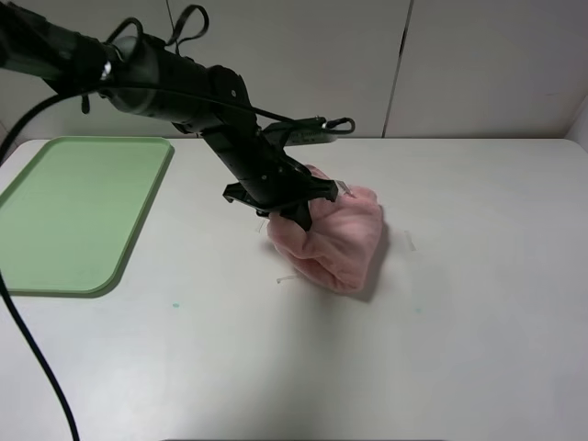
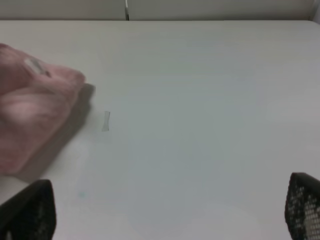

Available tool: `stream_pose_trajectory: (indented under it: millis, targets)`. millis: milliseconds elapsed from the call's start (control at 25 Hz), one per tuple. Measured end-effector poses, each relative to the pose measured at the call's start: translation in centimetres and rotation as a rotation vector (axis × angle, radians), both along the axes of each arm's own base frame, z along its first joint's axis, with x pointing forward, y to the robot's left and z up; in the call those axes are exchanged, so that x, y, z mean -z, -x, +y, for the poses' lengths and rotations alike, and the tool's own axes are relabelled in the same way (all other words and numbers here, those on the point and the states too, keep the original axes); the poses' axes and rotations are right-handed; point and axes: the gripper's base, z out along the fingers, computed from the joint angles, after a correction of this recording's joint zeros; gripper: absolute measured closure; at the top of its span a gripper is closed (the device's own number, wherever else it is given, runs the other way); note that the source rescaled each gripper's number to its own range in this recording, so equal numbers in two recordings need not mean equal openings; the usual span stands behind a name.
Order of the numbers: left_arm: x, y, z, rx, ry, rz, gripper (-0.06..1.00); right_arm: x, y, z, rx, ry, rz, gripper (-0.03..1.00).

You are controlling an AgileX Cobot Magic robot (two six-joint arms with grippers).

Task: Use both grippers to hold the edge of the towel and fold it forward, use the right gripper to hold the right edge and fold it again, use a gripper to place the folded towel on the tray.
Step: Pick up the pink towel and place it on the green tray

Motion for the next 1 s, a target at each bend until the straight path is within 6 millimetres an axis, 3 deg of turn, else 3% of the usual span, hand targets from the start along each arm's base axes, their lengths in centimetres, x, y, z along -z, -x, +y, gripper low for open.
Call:
stream_pose_trajectory:
  millis: [400,640,1000]
  targets:
    - [-3.0,-0.9,8.8,-0.135,-0.058,-0.045,0.78,0.0,0.0,0.0,0.0,0.0,0.0,-0.03]
    - [-3.8,-1.0,14.5,-0.227,-0.115,-0.039,0.78,0.0,0.0,0.0,0.0,0.0,0.0,-0.03]
    - [-3.8,-2.0,21.0,-0.314,-0.214,-0.035,0.78,0.0,0.0,0.0,0.0,0.0,0.0,-0.03]
